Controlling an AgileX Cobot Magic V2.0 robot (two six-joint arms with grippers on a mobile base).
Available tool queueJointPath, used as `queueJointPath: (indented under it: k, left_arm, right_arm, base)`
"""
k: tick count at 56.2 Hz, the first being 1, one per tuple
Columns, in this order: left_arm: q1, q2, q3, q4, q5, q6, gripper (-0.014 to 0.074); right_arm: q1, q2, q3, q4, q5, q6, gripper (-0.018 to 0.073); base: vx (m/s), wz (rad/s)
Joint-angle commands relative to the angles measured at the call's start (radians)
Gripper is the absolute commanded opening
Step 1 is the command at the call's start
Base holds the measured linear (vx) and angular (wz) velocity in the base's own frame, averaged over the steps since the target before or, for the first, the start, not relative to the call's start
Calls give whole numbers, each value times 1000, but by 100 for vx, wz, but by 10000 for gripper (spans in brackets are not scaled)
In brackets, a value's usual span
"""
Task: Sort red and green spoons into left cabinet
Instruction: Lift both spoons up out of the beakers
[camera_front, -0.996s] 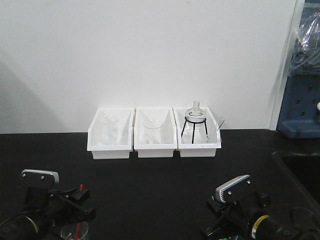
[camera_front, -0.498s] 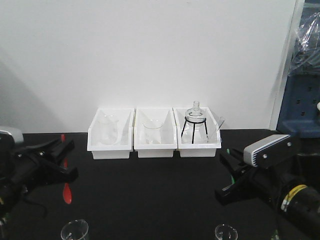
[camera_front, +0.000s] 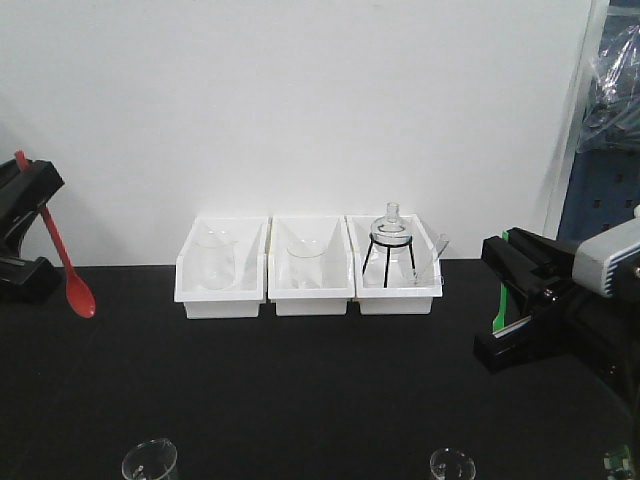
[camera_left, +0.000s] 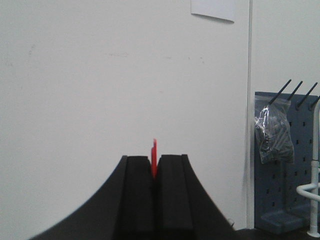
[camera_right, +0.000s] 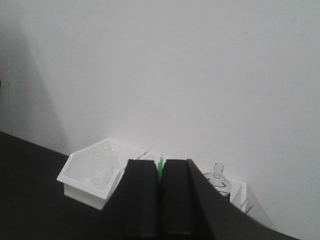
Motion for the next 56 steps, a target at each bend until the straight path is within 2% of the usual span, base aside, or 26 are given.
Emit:
queueJointPath:
  k: [1,56]
  left_arm:
    - [-5,-19,-31,-13,-70,1,-7]
    - [-5,-15,-31,-13,-58,1,-6]
  right_arm:
    - [-2,-24,-27,6,-68,2,-9]
    - [-2,-24,-27,5,-68,2,-9]
  base:
    - [0,0]
    - [0,0]
